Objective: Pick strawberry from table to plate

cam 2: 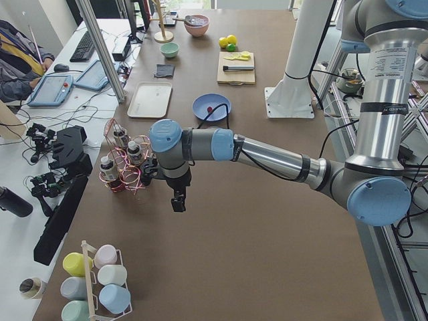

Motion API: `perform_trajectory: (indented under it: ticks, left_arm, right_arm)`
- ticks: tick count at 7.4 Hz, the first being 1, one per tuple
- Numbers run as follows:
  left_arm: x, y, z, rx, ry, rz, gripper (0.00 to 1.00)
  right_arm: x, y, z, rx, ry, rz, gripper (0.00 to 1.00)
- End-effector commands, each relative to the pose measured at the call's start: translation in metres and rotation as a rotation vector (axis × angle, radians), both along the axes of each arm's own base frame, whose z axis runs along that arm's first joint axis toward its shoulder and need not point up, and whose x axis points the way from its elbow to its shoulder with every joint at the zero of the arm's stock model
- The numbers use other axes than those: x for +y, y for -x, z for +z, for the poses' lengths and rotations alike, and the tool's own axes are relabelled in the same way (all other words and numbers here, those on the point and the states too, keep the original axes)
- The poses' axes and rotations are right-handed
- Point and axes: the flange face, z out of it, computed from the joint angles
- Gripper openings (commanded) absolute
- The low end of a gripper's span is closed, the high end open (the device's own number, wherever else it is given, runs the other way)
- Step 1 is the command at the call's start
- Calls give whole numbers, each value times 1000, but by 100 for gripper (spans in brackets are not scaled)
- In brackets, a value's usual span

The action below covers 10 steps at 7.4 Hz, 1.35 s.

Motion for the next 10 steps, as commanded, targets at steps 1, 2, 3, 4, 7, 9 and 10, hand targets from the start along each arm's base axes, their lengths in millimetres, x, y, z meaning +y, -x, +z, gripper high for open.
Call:
perform_trajectory:
  ticks: [1, 2, 3, 4, 7, 9, 10]
  left_arm:
    - [-1, -1, 1, 1, 4, -1, 97]
    - [0, 0, -2, 3, -1, -2, 97]
    - [-1, 0, 1, 4, 2, -1, 97]
    - [-1, -1, 3, 4, 7, 1, 97]
    - [-2, -4, 1, 52, 13, -3, 97]
    - [-3, -6, 2, 46, 11, 3, 97]
    - [-1, -4, -6, 50, -4, -2, 97]
  right_arm:
    - [-5, 12, 0, 30, -1, -33, 100]
    - [-3, 15, 4, 30, 8, -38, 100]
    - [-2, 15, 3, 26, 13, -31, 100]
    - [-4, 15, 3, 26, 15, -27, 100]
    - [-1, 17, 9, 13, 30, -26, 100]
    - [-9, 28, 5, 32, 79, 20, 100]
    - [-5, 29, 5, 30, 72, 19, 100]
